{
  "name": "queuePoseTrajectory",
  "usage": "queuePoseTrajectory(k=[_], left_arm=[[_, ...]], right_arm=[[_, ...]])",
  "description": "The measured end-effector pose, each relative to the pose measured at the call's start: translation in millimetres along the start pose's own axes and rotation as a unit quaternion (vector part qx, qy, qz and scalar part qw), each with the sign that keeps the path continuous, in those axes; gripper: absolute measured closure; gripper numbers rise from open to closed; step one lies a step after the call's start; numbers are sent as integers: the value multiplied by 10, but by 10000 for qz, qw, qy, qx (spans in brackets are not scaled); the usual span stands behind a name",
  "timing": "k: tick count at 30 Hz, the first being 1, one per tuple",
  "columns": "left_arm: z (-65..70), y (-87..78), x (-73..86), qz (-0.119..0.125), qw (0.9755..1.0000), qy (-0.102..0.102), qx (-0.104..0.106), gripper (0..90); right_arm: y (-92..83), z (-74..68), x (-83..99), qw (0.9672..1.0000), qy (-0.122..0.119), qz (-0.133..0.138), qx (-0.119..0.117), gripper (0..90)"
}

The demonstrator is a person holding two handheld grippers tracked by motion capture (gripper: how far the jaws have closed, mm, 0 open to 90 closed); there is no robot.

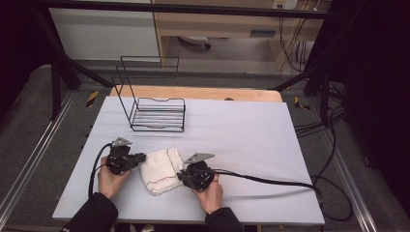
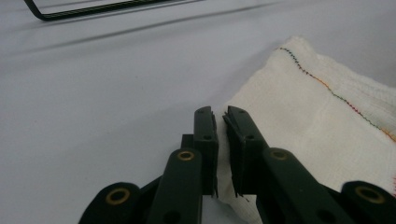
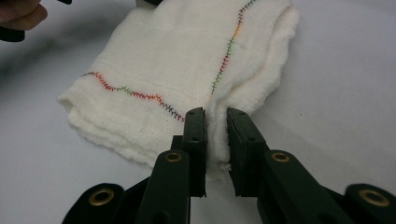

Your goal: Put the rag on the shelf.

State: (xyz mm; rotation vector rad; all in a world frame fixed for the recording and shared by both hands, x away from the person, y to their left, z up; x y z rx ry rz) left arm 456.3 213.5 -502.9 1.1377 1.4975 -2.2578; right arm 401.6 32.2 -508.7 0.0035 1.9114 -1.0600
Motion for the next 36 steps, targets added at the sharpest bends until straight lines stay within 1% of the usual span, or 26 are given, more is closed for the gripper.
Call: queuePoseTrajectory(k=[1, 2, 3, 4, 5, 6, 7, 8, 9, 10, 11, 12, 13, 15, 16, 17, 18, 23, 25, 29, 30, 31, 32, 33, 34, 36], left_arm=[[-2, -4, 1, 7, 10000, -12, 18, 799], [-9, -17, 1, 24, 10000, -29, 4, 799], [-16, -41, 1, 61, 10000, -28, -15, 764], [-20, -69, -2, 109, 9999, -15, -42, 649], [-25, -105, -2, 135, 9999, 28, -82, 590], [-30, -143, 0, 186, 9997, 49, -118, 536], [-37, -178, 10, 209, 9997, 54, -140, 499], [-43, -205, 28, 201, 9997, 41, -164, 472], [-52, -226, 49, 205, 9995, 37, -219, 444], [-55, -238, 72, 191, 9995, 31, -255, 444], [-57, -243, 95, 167, 9995, 9, -283, 413], [-55, -241, 115, 141, 9995, -21, -273, 413], [-51, -229, 129, 131, 9996, -47, -265, 414], [-44, -188, 145, 72, 9996, -73, -249, 430], [-48, -167, 144, 59, 9996, -95, -274, 461], [-50, -149, 139, 53, 9995, -144, -277, 461], [-51, -130, 128, 67, 9994, -199, -261, 486], [-27, -49, 123, -40, 9991, -393, -176, 608], [-23, -47, 122, -47, 9988, -445, -196, 657], [-11, -35, 134, -68, 9987, -476, -181, 686], [-5, -30, 134, -68, 9987, -481, -169, 717], [3, -26, 133, -66, 9987, -476, -153, 717], [11, -24, 133, -79, 9988, -463, -128, 756], [16, -21, 130, -77, 9989, -433, -140, 756], [26, -17, 127, -83, 9991, -379, -142, 778], [34, -13, 123, -86, 9994, -276, -197, 784]], right_arm=[[9, -3, 12, 10000, -25, 46, 45, 777], [9, -3, 12, 10000, -25, 46, 45, 777], [7, -3, 12, 10000, -36, 53, 48, 772], [1, -3, 7, 10000, -42, 49, 31, 748], [1, -3, 7, 10000, -42, 49, 31, 748], [-13, 6, 0, 9999, -94, 40, 52, 683], [-25, 14, -8, 9999, -127, 59, 81, 645], [-25, 14, -8, 9999, -127, 59, 81, 645], [-51, 32, -28, 9997, -192, 120, 90, 578], [-51, 32, -28, 9997, -192, 120, 90, 578], [-83, 53, -66, 9993, -245, 268, 91, 517], [-83, 53, -66, 9993, -245, 268, 91, 517], [-104, 62, -82, 9992, -238, 304, 56, 489], [-133, 95, -122, 9988, -289, 399, 30, 392], [-163, 132, -153, 9983, -355, 450, 74, 316], [-163, 132, -153, 9983, -355, 450, 74, 316], [-175, 153, -170, 9980, -396, 481, 91, 279], [-227, 229, -231, 9972, -526, 512, 139, 198], [-248, 261, -271, 9967, -576, 552, 180, 153], [-236, 293, -303, 9965, -586, 569, 187, 132], [-219, 321, -324, 9968, -544, 553, 168, 128], [-219, 321, -324, 9968, -544, 553, 168, 128], [-194, 355, -355, 9971, -495, 565, 150, 128], [-194, 355, -355, 9971, -495, 565, 150, 128], [-157, 398, -406, 9972, -400, 620, 124, 128], [-142, 413, -423, 9973, -364, 627, 105, 129]])
Point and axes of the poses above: each handheld gripper's, and its own axes: y roughly forward along the jaws, x roughly out of its underside, z roughly to its right, the point moved 9 cm from there along y, roughly forward along the jaws, and after that the axes turned 1 degree about -z, right-handed, at the moved point
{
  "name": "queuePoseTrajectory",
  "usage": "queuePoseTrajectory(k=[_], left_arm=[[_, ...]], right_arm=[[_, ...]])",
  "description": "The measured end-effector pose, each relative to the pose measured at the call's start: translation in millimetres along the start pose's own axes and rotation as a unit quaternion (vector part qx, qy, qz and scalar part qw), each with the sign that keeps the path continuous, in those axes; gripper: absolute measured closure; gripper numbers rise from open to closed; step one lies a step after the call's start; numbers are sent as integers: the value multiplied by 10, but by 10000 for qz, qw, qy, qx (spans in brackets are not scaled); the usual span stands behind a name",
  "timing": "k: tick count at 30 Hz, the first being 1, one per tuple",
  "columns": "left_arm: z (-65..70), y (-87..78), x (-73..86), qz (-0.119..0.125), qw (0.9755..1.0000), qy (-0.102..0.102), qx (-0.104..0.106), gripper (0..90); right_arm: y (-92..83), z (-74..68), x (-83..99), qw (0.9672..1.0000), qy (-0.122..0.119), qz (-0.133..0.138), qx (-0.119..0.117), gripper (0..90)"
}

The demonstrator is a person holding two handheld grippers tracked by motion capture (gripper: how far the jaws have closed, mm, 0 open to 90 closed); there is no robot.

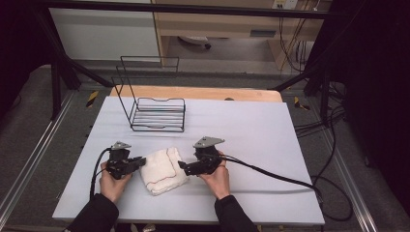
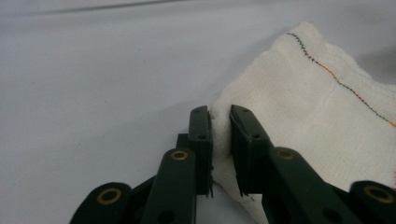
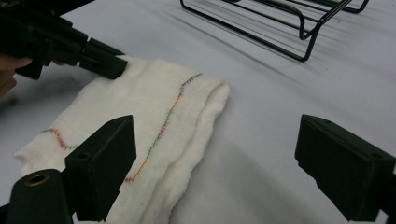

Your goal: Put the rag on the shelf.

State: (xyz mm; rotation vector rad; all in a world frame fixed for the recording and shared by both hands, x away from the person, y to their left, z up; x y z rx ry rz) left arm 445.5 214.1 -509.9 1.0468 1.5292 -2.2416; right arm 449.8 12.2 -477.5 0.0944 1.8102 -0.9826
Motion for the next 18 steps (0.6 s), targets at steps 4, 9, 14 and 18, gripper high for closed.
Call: queuePoseTrajectory(k=[4, 9, 14, 18], left_arm=[[21, 9, -3, 34, 9998, 184, -63, 798], [20, 13, -4, 31, 9997, 232, -28, 797], [22, 13, -3, 27, 9995, 321, -33, 796], [21, 13, -1, 47, 9992, 388, -19, 795]], right_arm=[[129, 121, -82, 9997, 264, -20, -3, 137], [262, 175, -164, 9996, 269, -45, 55, 152], [438, 139, -213, 9991, 391, -143, 21, 202], [581, 117, -216, 9991, 331, -260, -45, 292]])
Point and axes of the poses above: each handheld gripper's, and its own axes: y roughly forward along the jaws, x roughly out of its underside, z roughly to its right, the point moved 9 cm from there along y, roughly forward along the jaws, and after that the axes turned 1 degree about -z, right-handed, at the moved point
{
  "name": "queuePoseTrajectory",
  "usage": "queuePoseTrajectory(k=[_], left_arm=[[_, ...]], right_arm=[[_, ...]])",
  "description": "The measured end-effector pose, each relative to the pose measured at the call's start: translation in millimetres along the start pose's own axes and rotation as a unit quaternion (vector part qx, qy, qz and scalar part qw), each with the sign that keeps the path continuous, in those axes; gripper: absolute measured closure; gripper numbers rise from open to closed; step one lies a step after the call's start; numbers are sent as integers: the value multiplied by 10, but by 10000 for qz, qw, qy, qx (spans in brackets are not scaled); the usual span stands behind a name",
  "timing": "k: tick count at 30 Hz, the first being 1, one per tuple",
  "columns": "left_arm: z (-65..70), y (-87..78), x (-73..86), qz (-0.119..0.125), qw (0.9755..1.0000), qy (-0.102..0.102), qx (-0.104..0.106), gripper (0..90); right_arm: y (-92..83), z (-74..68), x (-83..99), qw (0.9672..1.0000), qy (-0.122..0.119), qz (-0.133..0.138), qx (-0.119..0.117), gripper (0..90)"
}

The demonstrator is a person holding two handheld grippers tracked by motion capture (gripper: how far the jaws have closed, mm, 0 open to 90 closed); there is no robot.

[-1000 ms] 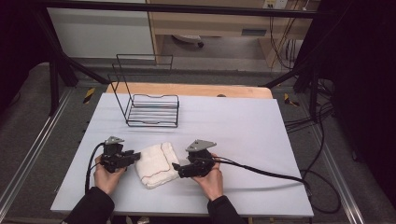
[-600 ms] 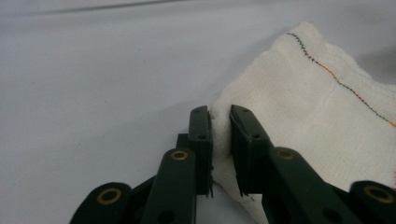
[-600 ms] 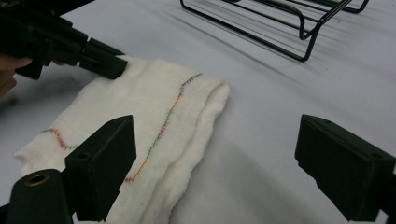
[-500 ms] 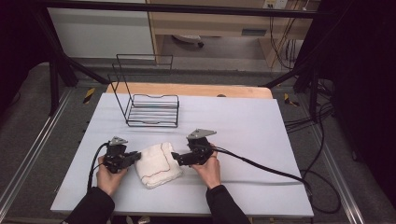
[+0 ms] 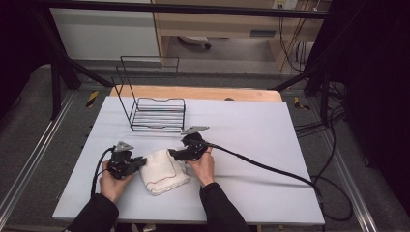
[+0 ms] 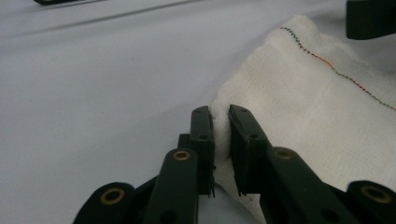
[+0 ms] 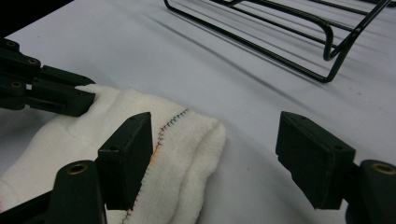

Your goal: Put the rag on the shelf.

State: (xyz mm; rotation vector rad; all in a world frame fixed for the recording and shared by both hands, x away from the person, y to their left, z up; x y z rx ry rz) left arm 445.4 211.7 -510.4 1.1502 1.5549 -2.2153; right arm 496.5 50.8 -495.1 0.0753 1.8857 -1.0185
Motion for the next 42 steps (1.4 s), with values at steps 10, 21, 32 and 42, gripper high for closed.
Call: queuePoseTrajectory(k=[10, 21, 32, 42], left_arm=[[2, 1, -1, 9, 10000, 33, 17, 790], [-1, 5, -3, 31, 10000, 72, 50, 787], [-11, 1, -2, 22, 10000, 55, 77, 783], [-25, -11, -13, 46, 9995, -232, 214, 818]], right_arm=[[176, -16, 5, 9997, -121, -193, -91, 429], [258, -62, 53, 9987, -225, -405, -199, 546], [232, -119, 78, 9968, 159, -620, -486, 767], [208, -135, 70, 9977, 96, -534, -404, 826]])
Point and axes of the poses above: each handheld gripper's, and its own axes: y roughly forward along the jaws, x roughly out of its underside, z roughly to its right, the point moved 9 cm from there along y, roughly forward along the jaws, and after that the axes turned 1 degree about -z, right-handed, at the moved point
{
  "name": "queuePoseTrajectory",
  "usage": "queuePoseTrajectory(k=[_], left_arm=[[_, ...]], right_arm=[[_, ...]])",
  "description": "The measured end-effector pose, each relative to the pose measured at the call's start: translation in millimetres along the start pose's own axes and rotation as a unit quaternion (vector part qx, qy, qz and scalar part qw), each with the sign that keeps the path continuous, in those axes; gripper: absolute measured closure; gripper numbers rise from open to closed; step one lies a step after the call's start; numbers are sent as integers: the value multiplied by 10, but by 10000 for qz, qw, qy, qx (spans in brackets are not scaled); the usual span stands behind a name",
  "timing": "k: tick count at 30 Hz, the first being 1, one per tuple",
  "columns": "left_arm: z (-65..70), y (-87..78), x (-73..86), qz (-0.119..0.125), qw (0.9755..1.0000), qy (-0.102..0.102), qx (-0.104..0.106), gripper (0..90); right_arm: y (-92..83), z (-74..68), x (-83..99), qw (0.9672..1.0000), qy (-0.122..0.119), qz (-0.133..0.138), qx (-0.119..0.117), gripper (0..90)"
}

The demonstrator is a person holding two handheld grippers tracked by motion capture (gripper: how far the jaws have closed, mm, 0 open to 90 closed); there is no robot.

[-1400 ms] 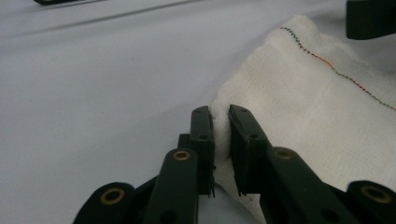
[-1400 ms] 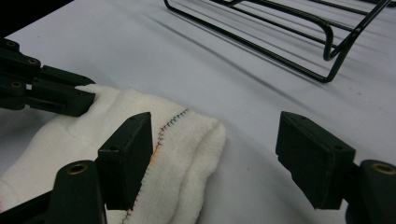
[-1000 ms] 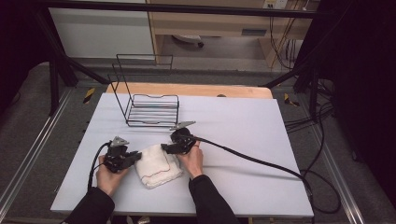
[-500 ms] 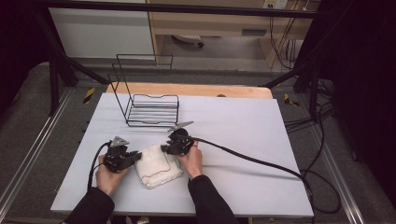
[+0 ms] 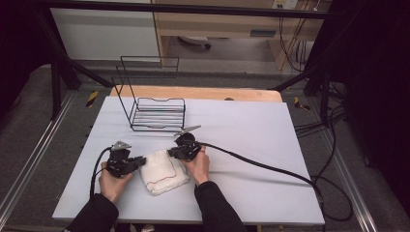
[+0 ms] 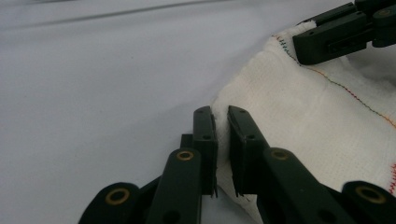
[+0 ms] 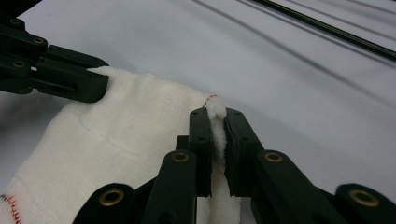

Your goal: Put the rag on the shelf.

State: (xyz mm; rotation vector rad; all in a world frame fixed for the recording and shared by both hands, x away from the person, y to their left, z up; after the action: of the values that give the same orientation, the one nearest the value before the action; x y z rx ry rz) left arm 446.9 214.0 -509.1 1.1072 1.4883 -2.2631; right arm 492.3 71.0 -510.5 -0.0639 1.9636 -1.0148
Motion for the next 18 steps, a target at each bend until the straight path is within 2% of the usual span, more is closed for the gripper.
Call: queuePoseTrajectory(k=[6, 18], left_arm=[[13, -83, -67, 285, 9995, -53, 87, 823], [97, -272, -194, 789, 9968, 116, 109, 823]], right_arm=[[-92, -46, -40, 9997, -166, 152, 83, 829], [-355, -178, -157, 9975, -426, 535, 154, 829]])
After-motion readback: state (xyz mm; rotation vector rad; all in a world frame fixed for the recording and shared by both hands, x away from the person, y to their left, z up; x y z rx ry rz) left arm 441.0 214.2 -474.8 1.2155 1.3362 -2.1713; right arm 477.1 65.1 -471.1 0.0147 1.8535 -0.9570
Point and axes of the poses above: each handheld gripper's, and its own axes: y roughly forward along the jaws, x roughly out of its underside, z roughly to its right, the point moved 9 cm from there along y, roughly forward along the jaws, and after that the axes turned 1 degree about -z, right-handed, at the moved point
